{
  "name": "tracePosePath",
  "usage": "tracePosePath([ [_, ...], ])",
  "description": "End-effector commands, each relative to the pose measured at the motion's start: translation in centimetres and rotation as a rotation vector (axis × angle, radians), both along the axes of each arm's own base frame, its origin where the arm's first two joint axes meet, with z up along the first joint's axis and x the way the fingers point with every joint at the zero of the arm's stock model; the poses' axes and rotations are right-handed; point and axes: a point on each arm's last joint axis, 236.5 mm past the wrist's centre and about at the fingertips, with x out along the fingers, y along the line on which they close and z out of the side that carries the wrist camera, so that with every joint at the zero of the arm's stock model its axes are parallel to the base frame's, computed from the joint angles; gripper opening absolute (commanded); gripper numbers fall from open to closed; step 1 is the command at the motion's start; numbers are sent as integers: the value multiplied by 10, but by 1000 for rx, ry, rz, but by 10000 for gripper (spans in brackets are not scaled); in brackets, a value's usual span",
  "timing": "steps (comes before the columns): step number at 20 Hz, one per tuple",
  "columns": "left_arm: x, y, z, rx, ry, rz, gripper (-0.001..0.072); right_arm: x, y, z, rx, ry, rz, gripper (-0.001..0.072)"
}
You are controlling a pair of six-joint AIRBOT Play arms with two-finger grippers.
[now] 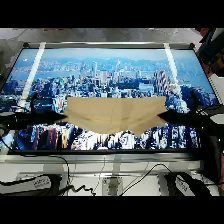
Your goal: Fold the clothes and pants, and hang the long-sleeved shirts on hangers.
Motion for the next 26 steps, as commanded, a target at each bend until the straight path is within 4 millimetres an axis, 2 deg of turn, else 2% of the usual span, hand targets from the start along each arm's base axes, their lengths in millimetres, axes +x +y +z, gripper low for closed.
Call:
tracePosePath([
  [1,73,21,14,10,-93,288,17,62,-30,18,-8,-134,-284,9],
  [3,99,29,-7,125,-91,406,17,92,-50,7,-16,-149,-453,10],
  [5,128,39,-14,184,-92,563,17,115,-71,-7,4,-138,-614,10],
  [6,138,46,-17,210,-86,639,17,127,-76,-15,13,-125,-666,10],
  [8,148,56,-30,310,-82,729,24,148,-73,-31,0,-101,-670,12],
  [9,150,53,-34,336,-85,729,115,161,-69,-41,-3,-85,-660,13],
  [10,150,47,-39,344,-79,720,388,172,-64,-49,-4,-69,-644,94],
  [11,149,41,-43,343,-72,710,720,180,-62,-56,-6,-57,-632,353],
  [12,148,38,-44,343,-73,698,702,186,-59,-60,-10,-50,-611,652],
  [13,148,38,-42,337,-74,694,702,189,-57,-60,-30,-56,-580,702],
  [16,145,51,-32,297,-83,688,702,186,-56,-53,-183,-113,-443,693],
  [18,133,66,-38,310,-59,646,701,177,-56,-54,-237,-90,-334,692],
  [20,103,85,-67,400,61,568,701,165,-58,-57,-224,-32,-267,692],
  [22,61,96,-101,557,203,389,701,152,-58,-63,-216,22,-216,692],
  [23,45,94,-109,594,252,294,703,145,-54,-69,-224,46,-182,692],
  [24,38,87,-110,584,280,222,706,138,-50,-74,-227,70,-152,692],
  [26,46,69,-106,505,298,141,707,126,-38,-84,-202,128,-98,693],
])
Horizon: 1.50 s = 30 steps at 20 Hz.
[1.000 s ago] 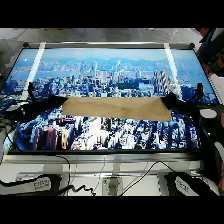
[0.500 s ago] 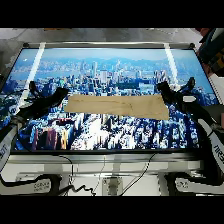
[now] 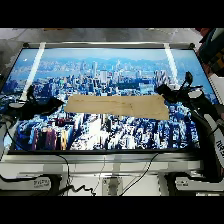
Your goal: Fold the clothes and pants, and hang the long-sleeved shirts on hangers.
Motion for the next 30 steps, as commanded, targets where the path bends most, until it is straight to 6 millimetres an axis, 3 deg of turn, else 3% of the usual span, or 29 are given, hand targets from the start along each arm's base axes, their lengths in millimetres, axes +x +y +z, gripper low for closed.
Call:
tracePosePath([
  [1,-22,-12,-14,-31,156,-172,707,-30,18,-19,34,128,118,693],
  [7,32,-54,-32,24,38,-257,698,-41,42,-20,45,149,219,690],
  [8,41,-58,-33,57,9,-248,661,-40,49,-19,42,143,232,690],
  [9,49,-64,-33,82,-16,-243,570,-39,58,-16,35,132,251,689],
  [10,54,-71,-33,100,-37,-247,432,-36,66,-14,25,115,264,663],
  [11,58,-80,-31,111,-53,-258,263,-30,76,-10,11,89,274,557],
  [12,59,-88,-27,113,-65,-276,69,-25,85,-6,-5,61,281,397],
  [13,61,-96,-19,112,-82,-302,18,-18,95,-2,-22,26,286,256],
  [15,58,-108,15,93,-114,-388,17,-4,117,10,-58,-58,290,46],
  [16,52,-110,35,91,-125,-434,16,1,131,16,-71,-97,298,12],
  [18,37,-106,82,101,-159,-506,16,4,165,28,-80,-160,327,11],
  [20,17,-102,132,106,-217,-536,16,-6,209,29,-38,-151,366,10],
  [22,-6,-102,178,128,-282,-560,17,-22,257,15,2,-103,422,10],
  [25,-23,-103,235,191,-420,-546,17,-57,341,-14,72,-4,521,10],
  [28,-31,-103,265,227,-501,-525,17,-97,427,-20,145,29,641,10],
  [30,-34,-104,271,233,-515,-525,17,-115,466,-18,173,28,690,10],
])
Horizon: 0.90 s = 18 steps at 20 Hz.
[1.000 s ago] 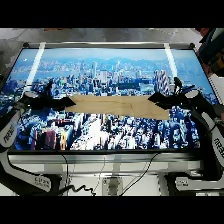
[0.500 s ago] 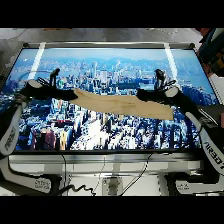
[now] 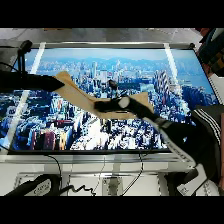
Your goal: Fold the clothes and pants, and hang the long-sleeved shirts on hangers.
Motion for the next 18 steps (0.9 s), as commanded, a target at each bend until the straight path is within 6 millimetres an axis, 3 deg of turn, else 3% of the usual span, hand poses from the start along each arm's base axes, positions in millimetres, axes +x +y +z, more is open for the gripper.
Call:
tracePosePath([
  [1,-10,-1,22,7,-55,3,17,-44,78,-3,58,52,92,10],
  [3,-10,-5,23,-14,-53,-3,17,-45,81,2,42,23,123,11],
  [5,-9,-22,34,-119,-52,-28,17,-26,55,5,-24,-29,136,11],
  [6,-7,-34,39,-179,-49,-44,17,-11,31,9,-62,-40,133,11],
  [9,1,-79,15,-218,20,-117,16,39,-70,26,-196,-49,76,11],
  [11,3,-134,-18,-242,110,-174,16,68,-150,41,-263,-32,-10,11],
  [14,-6,-230,-76,-226,171,-258,16,89,-262,66,-319,7,-159,11],
  [16,-6,-277,-115,-223,201,-221,23,91,-328,76,-374,25,-249,11],
  [17,-3,-290,-130,-214,189,-204,213,89,-360,77,-404,41,-290,11],
  [18,2,-296,-138,-210,178,-184,641,86,-387,75,-429,64,-318,11],
])
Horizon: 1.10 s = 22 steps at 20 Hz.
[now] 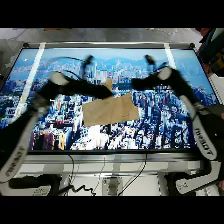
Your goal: Fold the clothes and pants, and hang the long-sleeved shirts on hangers.
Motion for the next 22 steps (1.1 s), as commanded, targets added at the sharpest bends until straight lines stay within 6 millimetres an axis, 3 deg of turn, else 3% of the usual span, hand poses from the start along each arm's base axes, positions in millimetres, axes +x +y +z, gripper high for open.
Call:
tracePosePath([
  [1,11,-46,-44,16,-14,75,708,-17,-111,-1,-109,78,-110,11],
  [4,25,-25,-31,6,-21,108,707,-36,-157,-30,-123,139,-123,11],
  [6,34,2,-13,-6,-25,130,707,-57,-156,-58,-50,203,-84,11],
  [7,39,18,-4,-5,-34,140,707,-66,-140,-71,40,227,-53,13],
  [8,45,34,3,11,-56,152,707,-74,-118,-82,150,256,-56,208],
  [9,50,53,8,42,-83,164,707,-79,-98,-90,238,284,-76,501],
  [10,55,69,11,76,-110,176,707,-84,-78,-99,304,310,-80,601],
  [12,60,98,16,134,-146,196,707,-95,-39,-119,363,368,-42,601],
  [14,59,115,22,141,-139,205,707,-99,7,-131,396,396,18,611],
  [18,56,137,20,152,-98,207,707,-79,85,-129,380,275,78,616],
  [21,52,158,15,161,-50,211,707,-75,125,-123,337,196,134,527],
  [22,51,166,14,164,-33,212,706,-75,135,-120,331,177,151,449],
])
